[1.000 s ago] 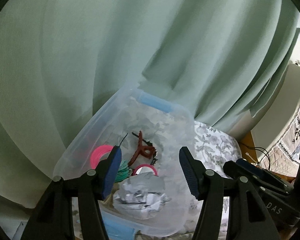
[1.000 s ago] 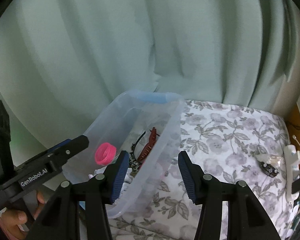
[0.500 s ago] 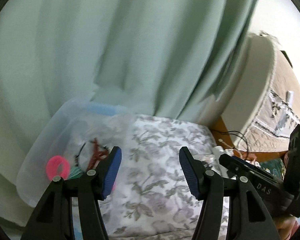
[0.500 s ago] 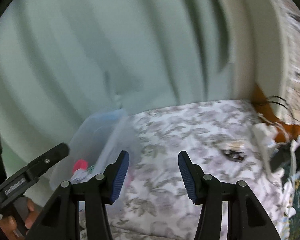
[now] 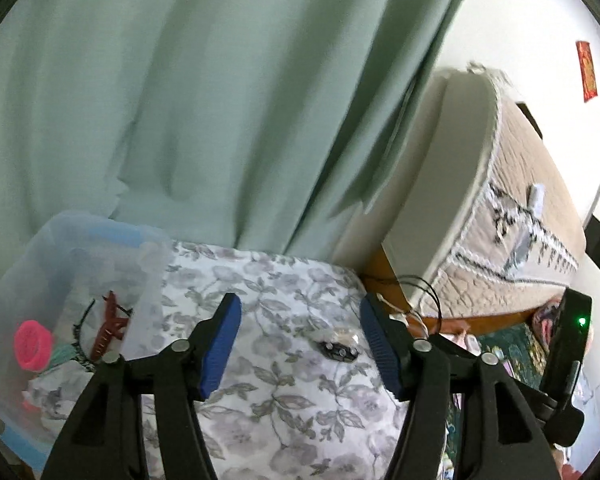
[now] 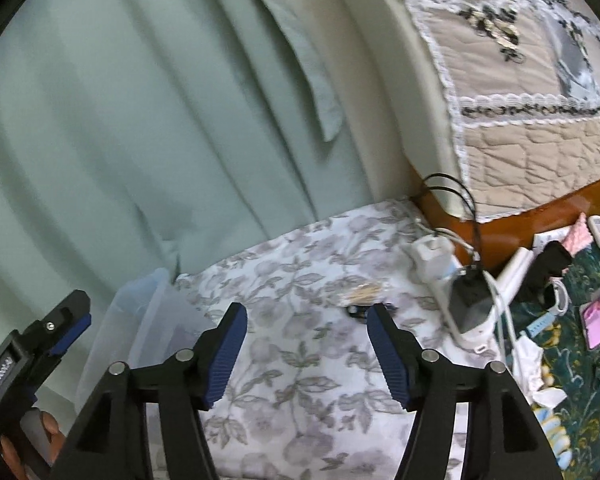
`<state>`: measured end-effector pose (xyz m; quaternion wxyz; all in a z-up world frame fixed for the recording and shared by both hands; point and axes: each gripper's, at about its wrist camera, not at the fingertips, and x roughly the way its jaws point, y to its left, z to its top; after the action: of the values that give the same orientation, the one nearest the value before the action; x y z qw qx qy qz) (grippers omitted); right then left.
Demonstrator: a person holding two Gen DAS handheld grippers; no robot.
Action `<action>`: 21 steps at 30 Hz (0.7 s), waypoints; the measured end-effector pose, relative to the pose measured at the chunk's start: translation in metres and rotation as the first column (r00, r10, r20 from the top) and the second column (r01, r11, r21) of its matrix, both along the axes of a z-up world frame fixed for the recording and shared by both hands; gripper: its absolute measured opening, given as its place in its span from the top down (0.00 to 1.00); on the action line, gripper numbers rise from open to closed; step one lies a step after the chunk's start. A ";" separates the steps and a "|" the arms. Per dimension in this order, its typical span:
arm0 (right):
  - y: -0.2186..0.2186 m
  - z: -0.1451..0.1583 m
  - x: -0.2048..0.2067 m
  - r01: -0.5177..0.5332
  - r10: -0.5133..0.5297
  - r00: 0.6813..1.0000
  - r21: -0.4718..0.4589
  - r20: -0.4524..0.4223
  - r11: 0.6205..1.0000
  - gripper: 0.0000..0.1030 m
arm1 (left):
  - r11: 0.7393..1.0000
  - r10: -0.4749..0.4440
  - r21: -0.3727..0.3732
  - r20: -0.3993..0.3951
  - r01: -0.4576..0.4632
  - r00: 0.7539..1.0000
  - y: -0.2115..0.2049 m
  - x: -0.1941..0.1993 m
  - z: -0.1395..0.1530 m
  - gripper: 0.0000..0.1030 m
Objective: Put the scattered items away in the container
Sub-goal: 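Withdraw both open tools from the bin toward the swab bag and toy car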
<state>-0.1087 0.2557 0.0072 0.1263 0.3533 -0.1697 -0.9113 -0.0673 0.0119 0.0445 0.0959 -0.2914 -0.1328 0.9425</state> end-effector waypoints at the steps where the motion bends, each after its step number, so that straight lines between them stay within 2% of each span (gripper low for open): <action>1: 0.002 -0.002 0.000 0.004 -0.004 1.000 0.003 0.005 1.000 0.35 | 1.000 -0.011 -0.004 0.010 0.011 1.000 0.003 -0.002 -0.002 0.37; 4: 0.006 -0.008 -0.003 0.011 -0.011 1.000 -0.002 0.025 1.000 0.35 | 0.999 -0.049 -0.022 0.044 0.050 0.998 0.012 -0.006 -0.009 0.37; 10: 0.004 -0.013 -0.006 0.007 -0.007 1.000 0.012 -0.018 1.000 0.35 | 0.996 -0.069 -0.052 0.046 0.072 0.997 0.021 -0.013 -0.019 0.37; 16: 0.011 -0.016 -0.011 0.072 -0.071 0.997 0.013 -0.041 0.997 0.35 | 0.994 -0.084 -0.063 0.077 0.089 0.993 0.027 -0.028 -0.034 0.37; 21: 0.012 -0.029 -0.019 0.075 -0.075 0.997 0.013 -0.004 0.997 0.35 | 0.988 -0.112 -0.090 0.118 0.123 0.987 0.039 -0.044 -0.053 0.37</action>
<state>-0.1276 0.2676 -0.0217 0.0899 0.3457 -0.1767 -0.9172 -0.1114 0.0506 -0.0081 0.1294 -0.3560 -0.0744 0.9225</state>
